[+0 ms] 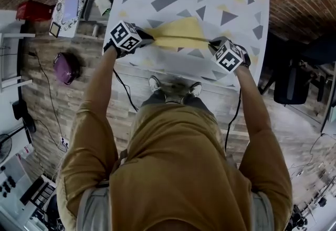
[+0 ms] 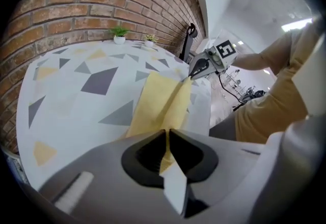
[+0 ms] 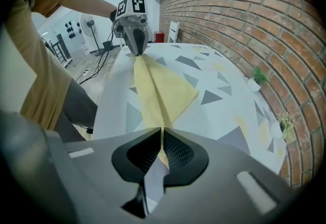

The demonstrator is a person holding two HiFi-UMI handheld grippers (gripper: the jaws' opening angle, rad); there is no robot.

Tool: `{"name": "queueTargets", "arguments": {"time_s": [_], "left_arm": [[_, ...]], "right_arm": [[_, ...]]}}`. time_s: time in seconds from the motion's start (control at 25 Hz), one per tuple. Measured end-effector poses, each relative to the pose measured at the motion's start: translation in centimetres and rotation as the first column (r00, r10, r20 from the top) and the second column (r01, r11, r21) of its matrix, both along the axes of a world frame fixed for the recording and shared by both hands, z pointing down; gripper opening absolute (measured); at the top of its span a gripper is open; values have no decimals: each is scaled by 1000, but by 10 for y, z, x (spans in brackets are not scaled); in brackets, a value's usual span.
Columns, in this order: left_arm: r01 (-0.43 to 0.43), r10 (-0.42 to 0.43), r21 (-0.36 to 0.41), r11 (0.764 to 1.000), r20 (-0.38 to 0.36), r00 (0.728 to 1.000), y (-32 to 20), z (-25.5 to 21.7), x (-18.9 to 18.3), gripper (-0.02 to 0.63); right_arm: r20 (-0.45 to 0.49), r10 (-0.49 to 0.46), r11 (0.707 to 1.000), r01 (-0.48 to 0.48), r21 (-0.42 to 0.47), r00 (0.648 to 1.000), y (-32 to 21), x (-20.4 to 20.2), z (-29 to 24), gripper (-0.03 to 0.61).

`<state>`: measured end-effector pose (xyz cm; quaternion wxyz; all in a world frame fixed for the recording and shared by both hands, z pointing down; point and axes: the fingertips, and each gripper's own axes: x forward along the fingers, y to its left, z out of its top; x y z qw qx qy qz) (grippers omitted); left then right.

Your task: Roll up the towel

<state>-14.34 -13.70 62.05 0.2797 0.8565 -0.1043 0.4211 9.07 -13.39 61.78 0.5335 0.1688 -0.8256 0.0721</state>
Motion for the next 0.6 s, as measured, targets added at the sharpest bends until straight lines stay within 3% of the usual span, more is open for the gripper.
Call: {"name": "queueTargets", "arguments": {"time_s": [0.24,0.52,0.6], "left_arm": [[48,-49,29,998,30,998,-10,10,-2,86],[-22,-18,240,971,163,987,-18,23,-6,92],[-4,-43,272,962,170,985,-18,22,-5,95]], "right_arm": [[-5,31,999,-31,-13,1000,-8,2,11,20],[-44,75,996,-72,60,996,-20,3,25,25],[-49,83,994,-79,82,995,-20,3,27,25]]}}
